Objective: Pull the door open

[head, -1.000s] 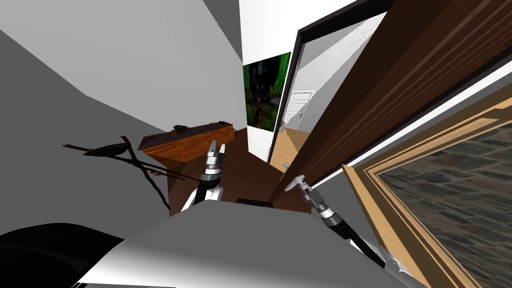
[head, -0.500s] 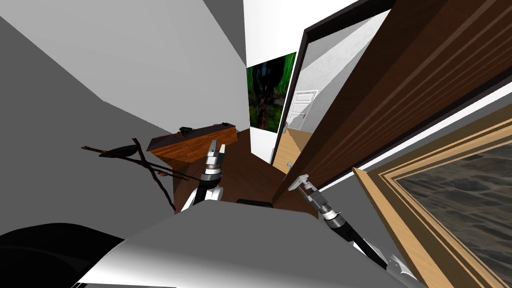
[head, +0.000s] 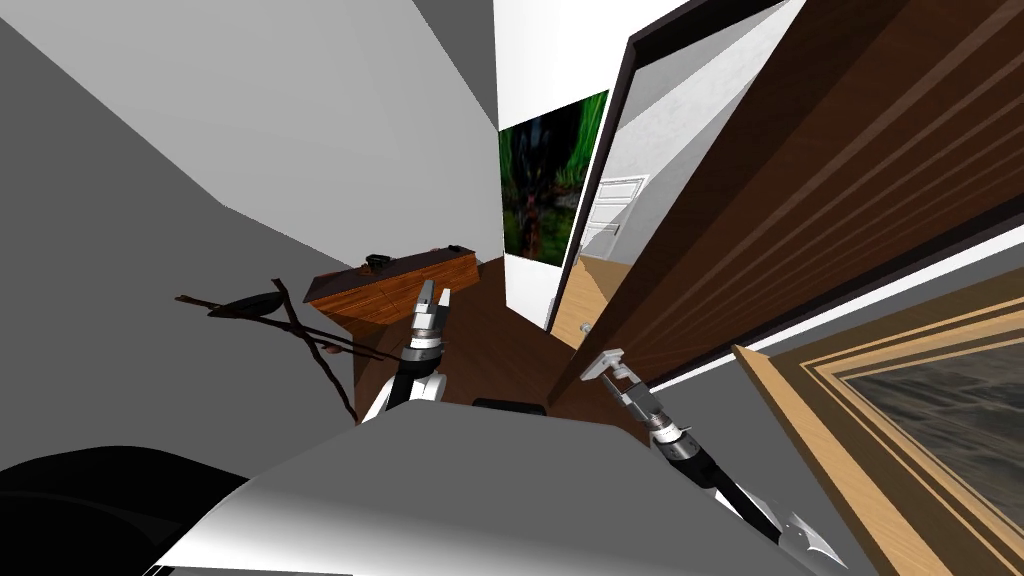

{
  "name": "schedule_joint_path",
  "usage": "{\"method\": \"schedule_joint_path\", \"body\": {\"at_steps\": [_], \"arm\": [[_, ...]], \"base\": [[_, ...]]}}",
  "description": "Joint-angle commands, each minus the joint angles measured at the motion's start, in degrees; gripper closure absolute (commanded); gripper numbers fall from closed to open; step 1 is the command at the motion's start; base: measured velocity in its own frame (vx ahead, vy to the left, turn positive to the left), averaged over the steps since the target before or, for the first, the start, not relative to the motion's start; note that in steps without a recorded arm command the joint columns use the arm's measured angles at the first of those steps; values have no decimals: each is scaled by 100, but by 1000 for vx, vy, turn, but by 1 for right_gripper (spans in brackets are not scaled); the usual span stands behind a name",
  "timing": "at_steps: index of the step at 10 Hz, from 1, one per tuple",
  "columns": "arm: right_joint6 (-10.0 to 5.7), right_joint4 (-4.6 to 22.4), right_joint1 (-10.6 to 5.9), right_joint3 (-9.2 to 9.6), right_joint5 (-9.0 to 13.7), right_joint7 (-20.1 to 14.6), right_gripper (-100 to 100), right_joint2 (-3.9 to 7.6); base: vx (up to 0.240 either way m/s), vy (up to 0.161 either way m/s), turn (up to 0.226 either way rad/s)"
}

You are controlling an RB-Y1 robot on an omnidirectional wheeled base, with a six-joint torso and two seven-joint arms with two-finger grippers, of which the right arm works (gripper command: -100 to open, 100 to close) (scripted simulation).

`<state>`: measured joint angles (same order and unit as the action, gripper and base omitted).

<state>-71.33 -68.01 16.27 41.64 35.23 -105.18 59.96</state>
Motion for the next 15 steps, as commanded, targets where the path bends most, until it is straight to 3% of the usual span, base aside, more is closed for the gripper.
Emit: {"method": "schedule_joint_path", "body": {"at_steps": [1, 11, 12, 13, 14, 15], "arm": [[-49, -65, -13, 166, -126, -6, 100, -160], [-84, -39, -16, 172, -133, -18, 100, -168], [-313, 329, 40, 38, -34, -105, 100, -57], [-429, 437, 91, 52, -41, -143, 100, -64], [-429, 437, 91, 52, -41, -143, 100, -64], [-563, 563, 150, 68, -50, -188, 100, -71]], "base": [[34, 22, -7], [1, 3, 1], [10, -45, 33], [17, -46, 26], [11, -20, 0], [5, -11, 17]]}}
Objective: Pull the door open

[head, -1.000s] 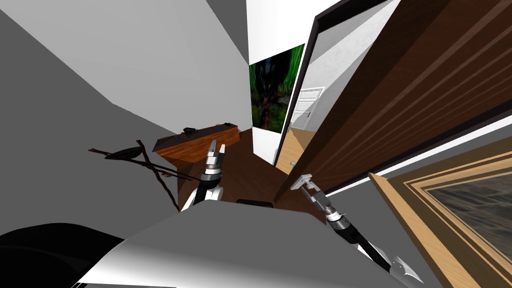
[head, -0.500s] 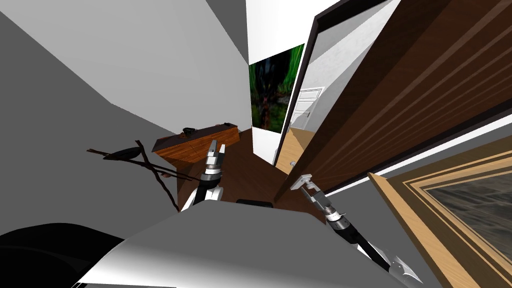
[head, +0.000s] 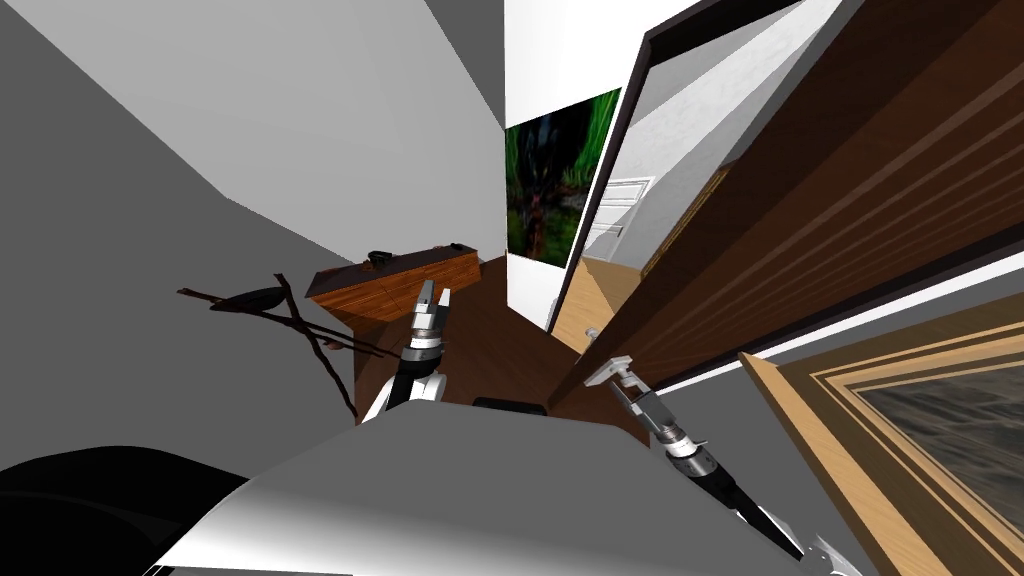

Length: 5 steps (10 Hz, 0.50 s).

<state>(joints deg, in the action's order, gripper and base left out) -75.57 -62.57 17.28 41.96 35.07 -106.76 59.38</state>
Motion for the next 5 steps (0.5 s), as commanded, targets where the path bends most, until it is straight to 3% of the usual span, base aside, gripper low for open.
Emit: {"method": "schedule_joint_path", "body": {"at_steps": [1, 2, 3, 5], "arm": [[-284, 155, 113, 53, -42, -77, 100, -21], [-439, 300, 182, 72, -52, -128, 100, -29], [-439, 300, 182, 72, -52, -128, 100, -29], [-730, 605, 327, 111, -73, -235, 100, -44]], "base": [[3, -17, 33], [-4, -19, 29], [-4, -23, -6], [-2, -28, 31]]}}
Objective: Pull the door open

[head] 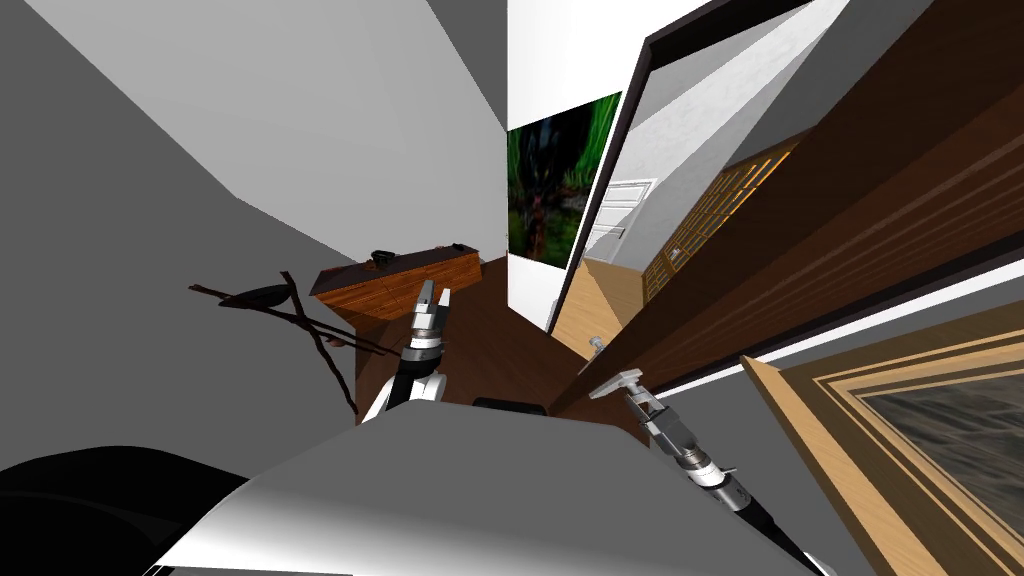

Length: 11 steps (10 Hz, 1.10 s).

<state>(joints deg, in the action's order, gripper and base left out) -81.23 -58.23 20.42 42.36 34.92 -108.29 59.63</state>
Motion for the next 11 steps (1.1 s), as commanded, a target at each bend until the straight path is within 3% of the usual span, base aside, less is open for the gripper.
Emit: {"method": "schedule_joint_path", "body": {"at_steps": [1, 3, 4, 7, 10, 11], "arm": [[-198, 171, 13, 71, -58, -82, 100, -68], [-504, 477, 160, 110, -79, -189, 100, -81], [-523, 477, 160, 110, -79, -189, 100, -81], [-955, 885, 360, 161, -105, -329, 100, -93], [-1288, 1209, 529, 201, -124, -435, 100, -85], [-1208, 1161, 490, 204, -129, -424, 100, -103]], "base": [[-2, -26, -5], [-5, -22, 31], [-12, -14, -2], [-10, -30, 20], [-34, -51, 2], [-26, -30, -6]]}}
